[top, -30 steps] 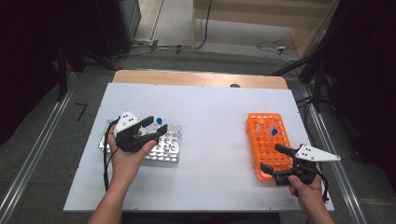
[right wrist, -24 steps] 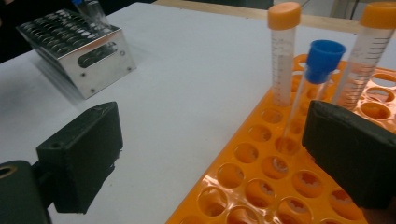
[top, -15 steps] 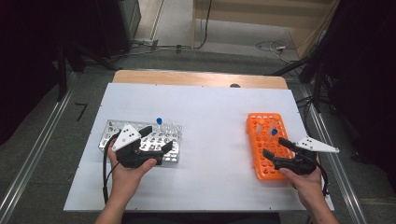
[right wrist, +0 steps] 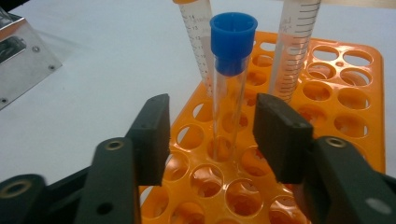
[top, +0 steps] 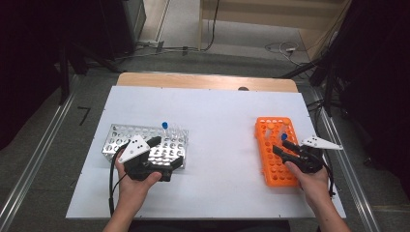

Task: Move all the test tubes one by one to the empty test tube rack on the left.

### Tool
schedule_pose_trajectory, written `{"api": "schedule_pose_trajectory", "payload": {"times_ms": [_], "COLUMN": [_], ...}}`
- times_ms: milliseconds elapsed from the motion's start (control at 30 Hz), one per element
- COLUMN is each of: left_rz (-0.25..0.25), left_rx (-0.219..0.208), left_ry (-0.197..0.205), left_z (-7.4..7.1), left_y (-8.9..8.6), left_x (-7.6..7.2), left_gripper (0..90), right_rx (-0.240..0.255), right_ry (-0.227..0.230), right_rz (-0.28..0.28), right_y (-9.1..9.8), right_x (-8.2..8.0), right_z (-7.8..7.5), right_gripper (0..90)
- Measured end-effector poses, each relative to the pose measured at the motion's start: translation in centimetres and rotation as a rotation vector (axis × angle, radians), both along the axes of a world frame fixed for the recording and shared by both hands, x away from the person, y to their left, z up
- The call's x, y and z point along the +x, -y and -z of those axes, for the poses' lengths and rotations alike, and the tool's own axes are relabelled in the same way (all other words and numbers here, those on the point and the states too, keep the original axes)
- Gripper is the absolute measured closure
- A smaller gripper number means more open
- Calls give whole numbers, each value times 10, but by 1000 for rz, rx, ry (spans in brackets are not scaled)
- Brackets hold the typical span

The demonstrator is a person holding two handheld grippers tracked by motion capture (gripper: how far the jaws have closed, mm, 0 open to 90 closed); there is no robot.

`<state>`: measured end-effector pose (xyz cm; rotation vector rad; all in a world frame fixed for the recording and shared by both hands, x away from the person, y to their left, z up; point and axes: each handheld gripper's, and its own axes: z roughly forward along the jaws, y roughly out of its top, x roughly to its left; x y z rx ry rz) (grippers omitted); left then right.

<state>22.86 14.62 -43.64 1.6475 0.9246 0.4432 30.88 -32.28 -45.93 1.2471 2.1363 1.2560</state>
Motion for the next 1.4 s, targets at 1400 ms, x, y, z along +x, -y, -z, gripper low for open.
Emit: {"api": "schedule_pose_trajectory", "payload": {"times_ms": [1400], "left_rz": [30], "left_rx": [28], "left_ry": [4], "left_z": [3], "left_y": [12], "left_x": [0], "left_gripper": [0], "right_rx": [-33], "right_ry": [152], "right_rz": [63], "right_y": [-7], "right_x": [-14], "right_z": [-14], "right_gripper": [749]}}
